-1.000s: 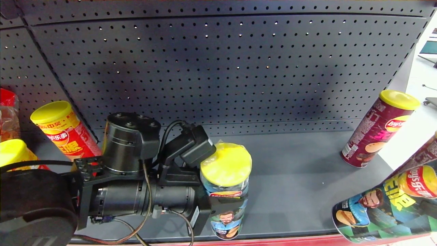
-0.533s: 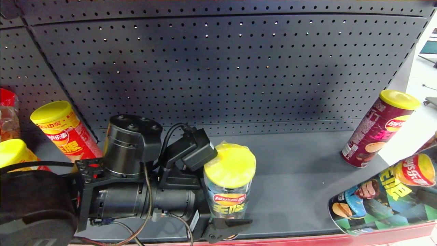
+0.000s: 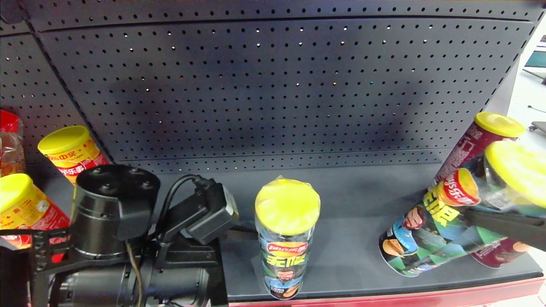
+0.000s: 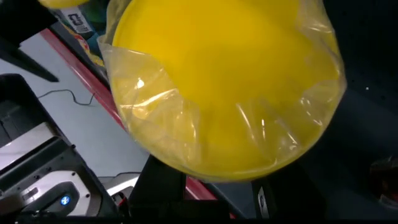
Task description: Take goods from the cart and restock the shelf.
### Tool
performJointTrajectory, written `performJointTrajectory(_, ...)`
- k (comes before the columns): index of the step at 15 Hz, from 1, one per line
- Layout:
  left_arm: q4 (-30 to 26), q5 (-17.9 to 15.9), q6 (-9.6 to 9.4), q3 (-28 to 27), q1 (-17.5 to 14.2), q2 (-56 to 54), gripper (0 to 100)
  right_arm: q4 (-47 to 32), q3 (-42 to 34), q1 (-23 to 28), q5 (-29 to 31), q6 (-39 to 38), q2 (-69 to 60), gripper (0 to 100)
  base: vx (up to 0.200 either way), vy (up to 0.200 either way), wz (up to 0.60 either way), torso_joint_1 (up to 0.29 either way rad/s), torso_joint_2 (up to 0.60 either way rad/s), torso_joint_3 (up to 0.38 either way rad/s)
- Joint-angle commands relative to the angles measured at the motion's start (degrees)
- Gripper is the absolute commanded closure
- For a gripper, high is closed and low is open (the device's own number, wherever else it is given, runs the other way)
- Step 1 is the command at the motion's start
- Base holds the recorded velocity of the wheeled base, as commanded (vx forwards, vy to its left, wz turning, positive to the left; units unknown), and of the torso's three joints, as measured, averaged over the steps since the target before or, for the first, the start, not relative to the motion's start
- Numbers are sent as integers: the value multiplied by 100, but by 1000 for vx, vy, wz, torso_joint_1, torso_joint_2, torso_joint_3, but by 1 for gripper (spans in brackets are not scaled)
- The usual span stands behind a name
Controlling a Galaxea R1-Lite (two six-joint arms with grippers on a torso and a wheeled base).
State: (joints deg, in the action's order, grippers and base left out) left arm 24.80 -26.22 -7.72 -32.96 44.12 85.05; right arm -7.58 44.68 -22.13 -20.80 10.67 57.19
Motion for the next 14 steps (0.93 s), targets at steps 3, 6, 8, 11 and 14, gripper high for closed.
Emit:
performJointTrajectory(3, -1, 179, 33, 800, -52, -920, 0, 706, 516, -266, -21, 190, 1453, 100, 0, 0, 0, 0, 0, 0)
performJointTrajectory(6, -10, 267, 60, 1328, -237, -1492, 0, 732, 937, -468, -30, 208, 2060, 100, 0, 0, 0, 0, 0, 0)
performJointTrajectory(8, -45, 416, 218, 1714, -360, -2177, 0, 723, 1245, -749, 5, 217, 2394, 100, 0, 0, 0, 0, 0, 0)
performJointTrajectory(11, -361, 750, 508, 1793, -360, -2722, 0, 732, 1544, -951, 32, 217, 2719, 100, 0, 0, 0, 0, 0, 0)
performJointTrajectory(14, -1302, 935, 728, 1793, -369, -3627, 0, 741, 2036, -1083, 58, 225, 3281, 100, 0, 0, 0, 0, 0, 0)
